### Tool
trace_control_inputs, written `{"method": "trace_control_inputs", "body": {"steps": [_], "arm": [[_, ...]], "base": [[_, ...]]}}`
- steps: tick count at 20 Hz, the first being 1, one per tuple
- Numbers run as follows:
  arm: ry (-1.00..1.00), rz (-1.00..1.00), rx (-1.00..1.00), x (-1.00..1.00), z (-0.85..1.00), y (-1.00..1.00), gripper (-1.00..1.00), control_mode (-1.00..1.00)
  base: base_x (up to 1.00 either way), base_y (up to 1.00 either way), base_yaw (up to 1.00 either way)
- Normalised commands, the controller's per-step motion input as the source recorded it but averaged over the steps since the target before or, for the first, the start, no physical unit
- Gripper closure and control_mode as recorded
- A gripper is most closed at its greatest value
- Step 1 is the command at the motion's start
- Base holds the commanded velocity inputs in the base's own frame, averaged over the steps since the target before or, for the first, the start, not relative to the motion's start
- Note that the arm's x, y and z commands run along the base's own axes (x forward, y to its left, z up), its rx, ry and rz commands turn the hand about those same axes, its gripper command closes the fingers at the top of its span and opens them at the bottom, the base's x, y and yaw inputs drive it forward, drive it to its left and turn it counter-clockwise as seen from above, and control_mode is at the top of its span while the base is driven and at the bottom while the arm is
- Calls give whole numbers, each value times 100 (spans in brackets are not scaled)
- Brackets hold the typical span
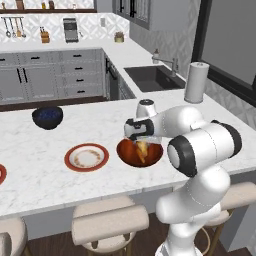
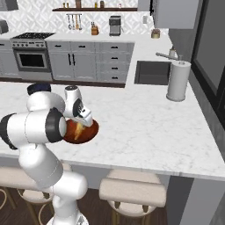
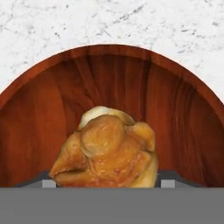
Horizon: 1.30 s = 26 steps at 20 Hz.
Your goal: Pick the chicken drumstick and carrot from their plates and place them in the bowl. Then put the bowl in the fridge.
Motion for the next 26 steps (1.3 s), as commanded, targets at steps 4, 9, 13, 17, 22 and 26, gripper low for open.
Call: {"method": "trace_control_inputs", "body": {"steps": [4, 9, 13, 17, 22, 26], "arm": [[6, -2, 0, 0, -34, 0, -100, -100], [0, 0, 0, 2, -2, 0, -100, -100], [0, 0, 0, 0, 1, 0, -100, -100], [0, -1, 0, -13, 19, 0, -100, -100], [4, 0, -7, -8, 33, 1, -100, -100], [0, 28, -24, -26, 40, 81, -100, -100]], "base": [[0, 0, 0], [0, 0, 0], [0, 0, 0], [0, 0, 0], [0, 0, 0], [0, 0, 0]]}}
